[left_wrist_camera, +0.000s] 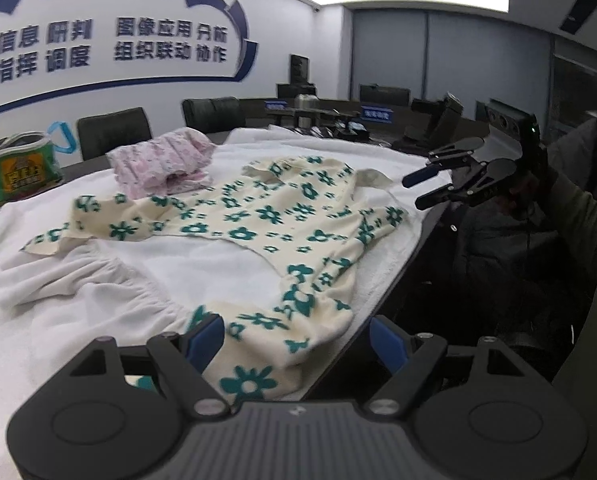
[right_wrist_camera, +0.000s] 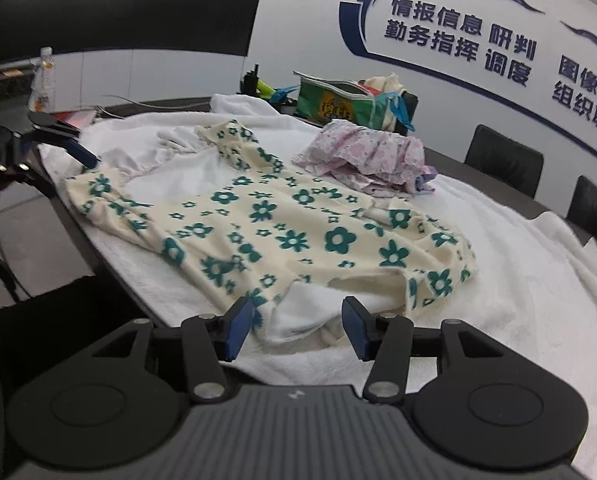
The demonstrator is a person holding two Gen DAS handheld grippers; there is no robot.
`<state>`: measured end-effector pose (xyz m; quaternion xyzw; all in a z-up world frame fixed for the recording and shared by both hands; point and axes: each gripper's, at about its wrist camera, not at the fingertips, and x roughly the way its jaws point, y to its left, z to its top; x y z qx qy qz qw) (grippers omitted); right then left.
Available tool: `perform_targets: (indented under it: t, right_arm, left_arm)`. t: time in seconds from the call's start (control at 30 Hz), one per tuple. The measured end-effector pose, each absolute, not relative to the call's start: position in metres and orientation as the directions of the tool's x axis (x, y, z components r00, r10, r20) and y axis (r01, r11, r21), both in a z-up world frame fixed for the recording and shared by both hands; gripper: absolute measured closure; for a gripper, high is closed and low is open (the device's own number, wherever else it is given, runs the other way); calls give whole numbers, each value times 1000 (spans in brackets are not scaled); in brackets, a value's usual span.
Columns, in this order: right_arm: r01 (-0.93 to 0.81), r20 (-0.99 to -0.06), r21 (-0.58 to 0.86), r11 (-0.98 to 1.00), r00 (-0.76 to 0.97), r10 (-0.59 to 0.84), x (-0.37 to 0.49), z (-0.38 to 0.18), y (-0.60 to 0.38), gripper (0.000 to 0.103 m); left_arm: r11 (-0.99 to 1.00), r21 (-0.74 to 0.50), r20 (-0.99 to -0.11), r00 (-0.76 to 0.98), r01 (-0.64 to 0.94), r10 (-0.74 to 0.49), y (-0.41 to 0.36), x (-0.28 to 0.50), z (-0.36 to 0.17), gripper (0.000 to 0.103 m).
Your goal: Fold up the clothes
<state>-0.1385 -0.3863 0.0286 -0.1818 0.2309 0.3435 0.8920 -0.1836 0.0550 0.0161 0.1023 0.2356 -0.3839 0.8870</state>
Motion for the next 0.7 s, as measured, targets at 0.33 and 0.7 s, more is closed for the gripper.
perform_targets:
  t: [0.33,0.7]
  right_arm:
    - [-764,-555,-115,635,580,597,-122,4,-372,86]
    - [-763,-515,-65,643,577,634,-112,14,-393,80]
  left_arm:
    - [684,31,-513,599,729,-615,47,-165,16,90]
    - [642,140,-527,605,754,-597,34,-168,13,36]
